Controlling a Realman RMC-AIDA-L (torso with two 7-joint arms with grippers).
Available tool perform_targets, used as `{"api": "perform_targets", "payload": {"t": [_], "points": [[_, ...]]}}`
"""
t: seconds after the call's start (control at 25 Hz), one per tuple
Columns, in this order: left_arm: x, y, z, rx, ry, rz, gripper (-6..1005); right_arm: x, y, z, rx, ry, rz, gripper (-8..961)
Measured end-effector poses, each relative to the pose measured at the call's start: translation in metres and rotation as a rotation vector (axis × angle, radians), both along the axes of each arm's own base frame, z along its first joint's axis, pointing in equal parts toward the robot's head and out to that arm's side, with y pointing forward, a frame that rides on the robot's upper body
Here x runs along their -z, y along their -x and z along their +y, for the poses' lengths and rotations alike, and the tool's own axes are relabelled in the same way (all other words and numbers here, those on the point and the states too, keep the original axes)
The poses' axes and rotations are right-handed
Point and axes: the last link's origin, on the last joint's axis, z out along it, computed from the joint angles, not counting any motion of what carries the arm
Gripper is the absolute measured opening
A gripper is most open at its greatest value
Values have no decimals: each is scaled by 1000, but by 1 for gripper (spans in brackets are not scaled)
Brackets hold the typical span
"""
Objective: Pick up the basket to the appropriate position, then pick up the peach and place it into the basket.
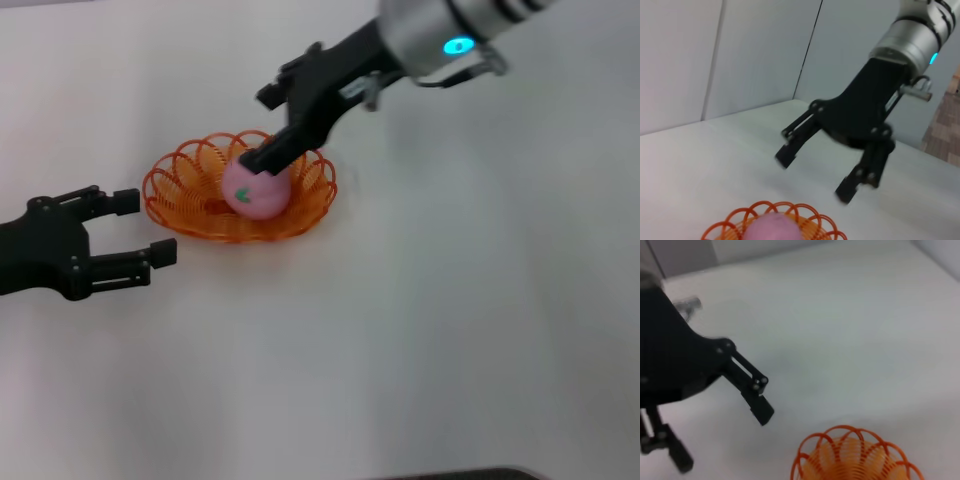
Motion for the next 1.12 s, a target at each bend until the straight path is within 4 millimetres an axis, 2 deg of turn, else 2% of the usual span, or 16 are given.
{"api": "perform_targets", "payload": {"t": [0.12, 0.2, 0.32, 0.44, 0.56, 0.64, 0.84, 1.12], "points": [[-7, 3, -1, -18, -22, -15, 864, -26, -18, -6, 7, -29, 64, 890], [-12, 5, -3, -29, -42, -31, 864, -43, -37, -14, 14, -47, 118, 938], [-20, 8, -4, -42, -69, -48, 864, -62, -68, -28, 30, -68, 200, 936], [-22, 10, -5, -47, -73, -50, 864, -66, -107, -46, 88, -85, 266, 934], [-20, 11, -7, -56, -72, -53, 864, -62, -141, -70, 125, -99, 322, 932], [-19, 12, -8, -60, -70, -54, 863, -61, -155, -80, 137, -115, 346, 931], [-15, 14, -7, -61, -70, -44, 863, -61, -170, -96, 150, -136, 397, 928], [-8, 18, -6, -63, -67, -31, 862, -61, -169, -94, 158, -133, 407, 924]]}}
